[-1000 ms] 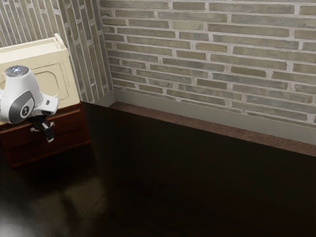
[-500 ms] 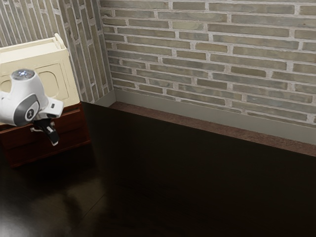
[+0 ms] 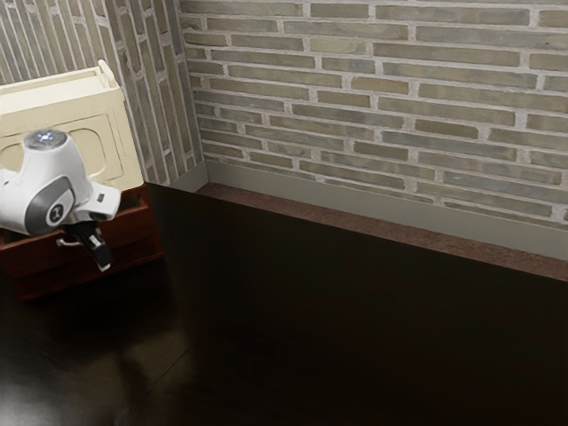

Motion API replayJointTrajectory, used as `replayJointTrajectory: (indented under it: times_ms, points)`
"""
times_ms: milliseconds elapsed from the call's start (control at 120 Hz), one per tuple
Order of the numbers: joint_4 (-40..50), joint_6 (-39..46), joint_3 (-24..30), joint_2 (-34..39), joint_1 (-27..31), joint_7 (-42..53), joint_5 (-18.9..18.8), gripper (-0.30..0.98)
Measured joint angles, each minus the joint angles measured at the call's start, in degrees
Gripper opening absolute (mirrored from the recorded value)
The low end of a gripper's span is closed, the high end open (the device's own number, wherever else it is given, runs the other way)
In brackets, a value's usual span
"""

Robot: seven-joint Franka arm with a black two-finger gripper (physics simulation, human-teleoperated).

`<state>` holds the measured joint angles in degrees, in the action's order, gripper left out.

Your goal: Pull the drawer handle with one arm to open the drawer

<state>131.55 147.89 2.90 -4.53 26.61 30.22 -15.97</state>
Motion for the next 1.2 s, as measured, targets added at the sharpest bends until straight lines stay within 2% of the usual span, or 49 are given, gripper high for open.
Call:
replayJointTrajectory:
  times_ms: [392, 683, 1200]
  points:
    - [7.6, 0.7, 0.2, 6.6, -2.3, -0.7, 1.7, 0.68]
    - [10.9, 1.7, 0.7, 9.1, -0.8, -0.9, 2.8, 0.68]
    - [15.5, 4.1, 5.6, 11.7, -0.1, -2.2, 5.0, 0.67]
